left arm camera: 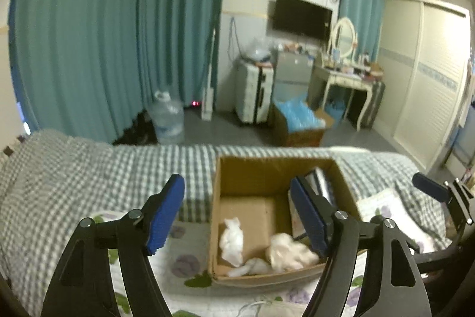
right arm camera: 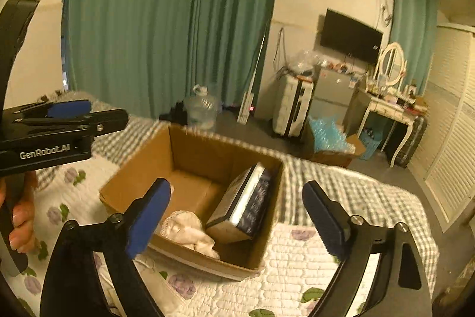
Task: Organize soft objects
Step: 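Carry cup and lace cloth over the box and release both inside, then move both tools back to the quilt toward the socks and plush toy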
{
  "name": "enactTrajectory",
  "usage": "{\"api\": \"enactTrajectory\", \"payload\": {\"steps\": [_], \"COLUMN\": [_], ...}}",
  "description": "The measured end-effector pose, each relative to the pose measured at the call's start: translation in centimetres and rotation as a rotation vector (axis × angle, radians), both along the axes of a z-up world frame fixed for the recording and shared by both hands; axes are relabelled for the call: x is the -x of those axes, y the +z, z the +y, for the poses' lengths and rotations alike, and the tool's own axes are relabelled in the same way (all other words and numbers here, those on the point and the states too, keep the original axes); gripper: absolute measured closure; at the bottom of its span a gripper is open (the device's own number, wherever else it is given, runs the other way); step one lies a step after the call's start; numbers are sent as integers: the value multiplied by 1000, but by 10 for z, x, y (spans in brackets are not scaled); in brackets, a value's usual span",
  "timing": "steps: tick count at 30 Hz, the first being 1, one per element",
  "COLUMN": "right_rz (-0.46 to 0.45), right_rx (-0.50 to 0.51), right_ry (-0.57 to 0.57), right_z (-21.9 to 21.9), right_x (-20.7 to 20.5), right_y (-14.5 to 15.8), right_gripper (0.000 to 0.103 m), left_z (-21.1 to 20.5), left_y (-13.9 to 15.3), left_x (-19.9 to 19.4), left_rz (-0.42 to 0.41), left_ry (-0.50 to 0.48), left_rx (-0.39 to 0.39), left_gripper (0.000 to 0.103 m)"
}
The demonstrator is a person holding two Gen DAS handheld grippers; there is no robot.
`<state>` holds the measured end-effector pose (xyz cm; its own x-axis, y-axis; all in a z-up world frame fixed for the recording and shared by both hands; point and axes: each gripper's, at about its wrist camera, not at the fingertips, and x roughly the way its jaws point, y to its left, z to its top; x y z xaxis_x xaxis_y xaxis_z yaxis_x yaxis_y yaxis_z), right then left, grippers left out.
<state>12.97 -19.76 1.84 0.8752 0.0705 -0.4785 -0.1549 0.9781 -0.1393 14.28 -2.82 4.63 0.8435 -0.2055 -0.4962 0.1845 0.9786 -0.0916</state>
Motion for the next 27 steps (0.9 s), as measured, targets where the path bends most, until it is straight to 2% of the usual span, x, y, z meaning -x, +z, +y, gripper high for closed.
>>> {"api": "enactTrajectory", "payload": {"steps": [2, 4, 5, 8, 11, 17, 23, 27], "right_rz": [-35, -66, -83, -111, -142, -191, -210, -196], "right_rx": [0, 1, -1, -1, 0, -10, -4, 0], "right_ry": [-1, 3, 3, 0, -3, -9, 11, 18], "right_z": [-1, -1, -1, 0, -3, -8, -7, -4], "right_x": [11, 23, 29, 46, 63, 92, 111, 118], "right_y": [15, 27, 34, 51, 66, 88, 98, 94], "right_gripper": [6, 0, 0, 0, 0, 0, 0, 0], "left_z": [4, 8, 11, 16, 24, 37, 36, 31], "left_y": [11, 23, 30, 45, 57, 71, 75, 68], "left_x": [10, 21, 27, 44, 59, 82, 98, 103], "left_rz": [-22, -42, -56, -110, -140, -149, -174, -168], "left_ry": [0, -5, 3, 19, 15, 39, 48, 54], "left_rx": [9, 16, 16, 16, 29, 92, 92, 54], "left_gripper": [28, 18, 10, 5, 3, 3, 3, 3]}}
